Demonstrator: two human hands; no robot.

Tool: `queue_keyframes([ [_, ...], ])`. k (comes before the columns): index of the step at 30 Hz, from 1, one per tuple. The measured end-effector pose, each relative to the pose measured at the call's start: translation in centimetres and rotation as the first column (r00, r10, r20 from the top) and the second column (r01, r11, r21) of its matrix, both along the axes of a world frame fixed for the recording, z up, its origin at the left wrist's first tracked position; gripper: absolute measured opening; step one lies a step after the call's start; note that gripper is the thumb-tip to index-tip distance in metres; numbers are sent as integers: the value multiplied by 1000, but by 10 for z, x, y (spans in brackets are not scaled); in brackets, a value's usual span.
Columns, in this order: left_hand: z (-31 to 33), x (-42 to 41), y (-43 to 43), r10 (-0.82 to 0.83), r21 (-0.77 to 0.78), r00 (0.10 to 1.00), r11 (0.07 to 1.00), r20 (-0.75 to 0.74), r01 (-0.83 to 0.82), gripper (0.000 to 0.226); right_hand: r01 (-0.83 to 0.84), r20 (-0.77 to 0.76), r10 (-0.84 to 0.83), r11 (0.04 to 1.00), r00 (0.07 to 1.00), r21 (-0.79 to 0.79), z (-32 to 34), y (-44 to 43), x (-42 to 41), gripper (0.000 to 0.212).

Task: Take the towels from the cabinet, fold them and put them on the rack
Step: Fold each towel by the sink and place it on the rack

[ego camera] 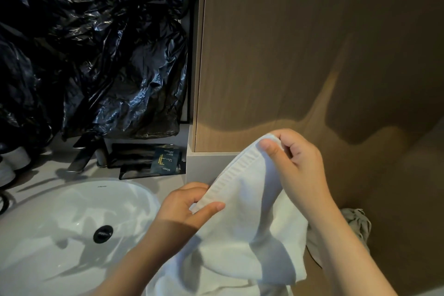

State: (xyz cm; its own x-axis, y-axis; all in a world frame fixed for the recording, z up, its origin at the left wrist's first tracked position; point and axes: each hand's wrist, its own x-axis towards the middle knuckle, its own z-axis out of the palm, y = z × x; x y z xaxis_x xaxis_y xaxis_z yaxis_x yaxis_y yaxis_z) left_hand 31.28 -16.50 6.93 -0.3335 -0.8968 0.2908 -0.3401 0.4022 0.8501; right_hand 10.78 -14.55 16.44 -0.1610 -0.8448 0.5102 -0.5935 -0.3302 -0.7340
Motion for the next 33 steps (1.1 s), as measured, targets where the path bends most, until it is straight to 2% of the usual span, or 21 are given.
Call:
queue_keyframes([
  [4,-11,8,-6,-48,22,998,999,49,47,34,48,-20,-50,996,999,-74,27,-3,-11,15],
  [9,-18,5,-10,-104,60,989,993,108,98,33,43,-17,-44,997,999,-71,40,-4,-14,14],
  [11,-15,2,-16,-49,11,991,999,124,48,27,63,-34,-66,995,997,-84,41,-3,-15,14],
  [12,-12,1,-20,3,-19,996,1000,86,-1,20,76,-38,-80,993,996,-95,42,-3,-16,13],
  [14,-3,3,-30,106,-64,994,992,-12,-107,21,103,-37,-108,987,993,-121,44,-3,-18,11],
  [16,9,8,-40,141,-91,989,985,-39,-144,18,129,-23,-134,980,991,-149,47,-3,-20,11],
  [19,18,8,-44,7,-74,1000,997,10,-7,20,163,-2,-166,970,986,-178,53,-5,-24,13],
  [21,16,5,-37,-106,-13,994,994,7,106,35,177,-7,-181,966,983,-189,57,-6,-26,13],
  [23,10,2,-26,-151,74,987,985,-60,156,50,188,-19,-195,964,981,-187,59,-7,-27,15],
  [25,3,1,-21,-164,60,984,984,-72,168,58,191,-27,-198,966,980,-175,59,-8,-28,17],
  [26,0,1,-21,-176,27,984,984,-43,177,57,191,-32,-199,967,980,-170,59,-9,-28,17],
  [29,-6,0,-26,-118,8,993,993,19,118,31,189,-36,-197,967,980,-169,57,-9,-29,16],
  [33,-12,-3,-36,36,5,997,999,-74,-36,17,191,-55,-206,959,977,-208,56,-9,-27,15],
])
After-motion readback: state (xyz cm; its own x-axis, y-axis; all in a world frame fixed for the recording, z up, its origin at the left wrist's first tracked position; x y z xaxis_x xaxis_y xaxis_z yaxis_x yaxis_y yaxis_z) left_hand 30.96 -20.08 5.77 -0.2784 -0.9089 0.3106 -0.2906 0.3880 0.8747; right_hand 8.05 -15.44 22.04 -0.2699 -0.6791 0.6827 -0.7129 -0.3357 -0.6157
